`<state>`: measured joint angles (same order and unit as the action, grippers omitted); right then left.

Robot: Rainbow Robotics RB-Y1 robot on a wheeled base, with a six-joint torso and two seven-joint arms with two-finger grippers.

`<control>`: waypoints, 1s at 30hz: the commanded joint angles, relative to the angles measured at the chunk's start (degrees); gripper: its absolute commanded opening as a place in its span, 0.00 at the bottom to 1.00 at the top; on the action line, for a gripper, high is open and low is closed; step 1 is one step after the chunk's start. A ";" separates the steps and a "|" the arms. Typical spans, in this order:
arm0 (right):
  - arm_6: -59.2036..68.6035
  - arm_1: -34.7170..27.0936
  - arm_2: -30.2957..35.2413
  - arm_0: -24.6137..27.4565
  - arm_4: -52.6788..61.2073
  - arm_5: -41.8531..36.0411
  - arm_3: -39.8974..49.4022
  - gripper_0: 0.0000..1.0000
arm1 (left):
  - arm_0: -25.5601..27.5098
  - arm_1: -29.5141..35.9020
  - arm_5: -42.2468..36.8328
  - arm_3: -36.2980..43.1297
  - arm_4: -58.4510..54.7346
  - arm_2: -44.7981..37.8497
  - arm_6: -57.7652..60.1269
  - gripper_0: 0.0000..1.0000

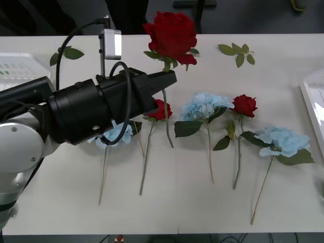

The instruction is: Place the red flowers into the right box and the blue flowers into the left box. If a person shows an open palm, hand one flower to the person first, then continue sorting.

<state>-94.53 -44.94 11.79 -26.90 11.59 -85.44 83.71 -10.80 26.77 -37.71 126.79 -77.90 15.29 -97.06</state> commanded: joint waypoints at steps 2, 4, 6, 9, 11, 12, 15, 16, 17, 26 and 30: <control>0.05 -4.19 1.31 -1.14 -2.71 3.70 -5.49 0.00 | -4.32 -2.16 1.41 -4.18 -2.70 0.97 1.09 0.00; 0.40 -4.45 1.40 -1.14 -2.89 6.34 -7.95 0.00 | -5.55 -3.04 1.32 -6.38 -2.87 1.50 1.18 0.00; 0.75 -4.45 1.40 -1.14 -2.89 10.03 -10.85 0.00 | -7.05 -3.92 -0.79 -8.84 -4.28 1.24 1.26 0.00; 1.19 -4.45 1.31 -1.14 -2.89 14.42 -14.02 0.00 | -8.72 -4.62 -4.66 -11.21 -5.34 0.01 1.26 0.00; 1.28 -4.37 1.22 -1.14 -2.62 17.41 -16.39 0.00 | -9.77 -4.97 -8.00 -12.44 -5.16 -1.05 1.26 0.00; 1.28 -4.37 1.31 -1.14 -2.54 18.03 -16.83 0.00 | -9.95 -4.97 -8.52 -12.62 -4.90 -1.22 1.26 0.00; 1.28 -4.19 0.78 -1.14 -1.66 20.58 -18.68 0.00 | -10.65 -4.97 -10.72 -12.62 -3.58 -1.40 1.61 0.00; 1.28 -4.01 0.61 -1.22 -1.22 21.28 -19.11 0.00 | -10.83 -4.97 -11.34 -12.62 -3.49 -1.40 1.70 0.00; 1.28 -4.10 0.25 -1.14 -0.95 21.98 -19.55 0.00 | -11.09 -4.97 -12.48 -12.71 -3.49 -1.40 1.79 0.00; 1.63 -3.66 -1.50 -1.22 0.10 23.39 -20.87 0.39 | -11.79 -5.41 -13.62 -12.71 -4.72 -0.43 2.23 0.00; 0.75 -3.66 -1.50 -1.14 0.45 23.39 -20.52 0.92 | -12.14 -5.68 -13.62 -12.71 -4.81 0.09 2.67 0.00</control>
<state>-94.50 -47.55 9.21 -26.90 11.70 -62.33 62.20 -20.62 21.80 -51.41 112.91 -82.15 14.51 -96.53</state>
